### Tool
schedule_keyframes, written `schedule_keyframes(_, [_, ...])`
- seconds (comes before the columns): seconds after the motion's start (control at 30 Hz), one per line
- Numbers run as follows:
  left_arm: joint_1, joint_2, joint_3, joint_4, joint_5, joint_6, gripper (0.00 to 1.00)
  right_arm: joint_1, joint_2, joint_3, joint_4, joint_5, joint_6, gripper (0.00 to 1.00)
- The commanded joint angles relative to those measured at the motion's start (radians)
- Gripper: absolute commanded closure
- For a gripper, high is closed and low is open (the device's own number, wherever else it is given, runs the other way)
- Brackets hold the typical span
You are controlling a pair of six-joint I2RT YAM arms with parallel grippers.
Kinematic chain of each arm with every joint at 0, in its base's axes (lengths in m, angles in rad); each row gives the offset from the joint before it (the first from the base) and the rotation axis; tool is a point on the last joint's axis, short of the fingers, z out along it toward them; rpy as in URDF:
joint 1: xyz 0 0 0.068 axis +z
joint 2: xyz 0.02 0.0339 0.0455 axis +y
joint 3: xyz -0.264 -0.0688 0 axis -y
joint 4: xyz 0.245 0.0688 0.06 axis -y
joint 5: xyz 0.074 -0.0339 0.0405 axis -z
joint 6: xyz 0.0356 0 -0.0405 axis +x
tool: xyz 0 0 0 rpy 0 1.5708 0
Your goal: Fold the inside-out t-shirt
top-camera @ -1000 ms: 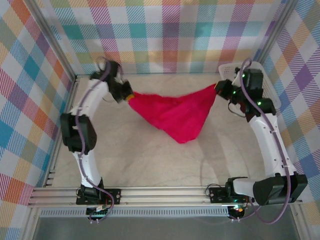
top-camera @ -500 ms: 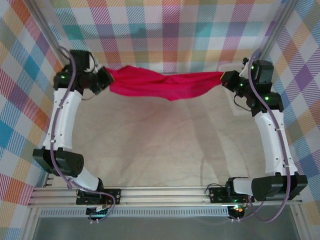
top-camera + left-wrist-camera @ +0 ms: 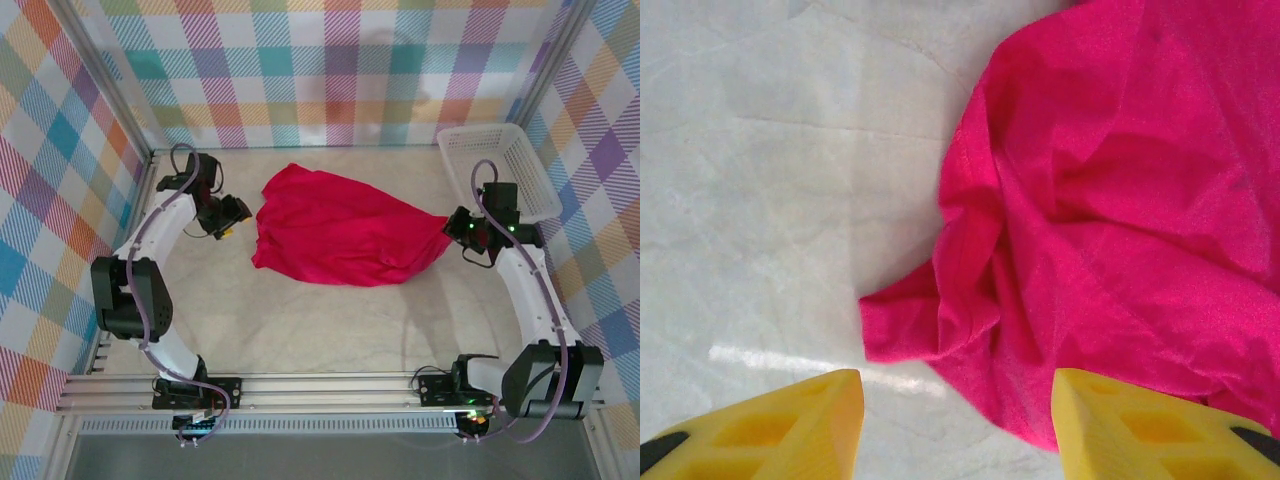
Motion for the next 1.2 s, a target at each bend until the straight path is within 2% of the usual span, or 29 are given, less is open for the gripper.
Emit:
schedule_keyframes(0.0, [-0.007,0.076,0.017,0.08,0.04,-0.005,0.48,-0.013,-0.026,-0.007,0.023,0.003,-0.022,1.0])
schedule_keyframes(0.1, [-0.017,0.176,0.074,0.106,0.083,0.008,0.48,-0.013,-0.023,-0.019,0.04,-0.034,-0.011,1.0])
schedule_keyframes(0.2, [-0.027,0.292,0.167,0.056,0.068,0.03,0.47,-0.015,-0.024,-0.028,0.057,-0.055,-0.002,1.0])
schedule_keyframes(0.27, [-0.03,0.337,0.191,0.039,0.074,0.032,0.51,-0.014,-0.024,-0.028,0.057,-0.06,0.0,1.0])
schedule_keyframes(0.33, [-0.033,0.347,0.176,0.039,0.083,0.026,0.56,-0.013,-0.024,-0.028,0.057,-0.063,-0.002,1.0])
schedule_keyframes(0.43, [-0.037,0.295,0.103,0.053,0.074,0.021,0.57,-0.014,-0.022,-0.026,0.056,-0.061,-0.006,1.0])
schedule_keyframes(0.57, [-0.063,0.15,-0.003,0.037,-0.033,0.029,0.51,-0.014,-0.008,-0.027,0.065,-0.075,-0.003,1.0])
schedule_keyframes(0.73, [-0.156,0.031,-0.077,-0.009,-0.175,0.03,0.48,-0.014,0.011,-0.029,0.082,-0.098,0.011,1.0])
schedule_keyframes(0.9, [-0.259,0.103,-0.036,-0.077,-0.279,0.058,0.45,-0.014,0.021,-0.036,0.091,-0.103,0.018,1.0])
schedule_keyframes(1.07, [-0.253,0.223,0.014,-0.17,-0.349,0.065,0.42,-0.017,0.007,-0.01,0.06,-0.072,-0.002,1.0])
schedule_keyframes(1.17, [-0.205,0.241,0.01,-0.172,-0.393,0.061,0.42,-0.027,-0.01,0.007,0.038,-0.049,-0.019,1.0])
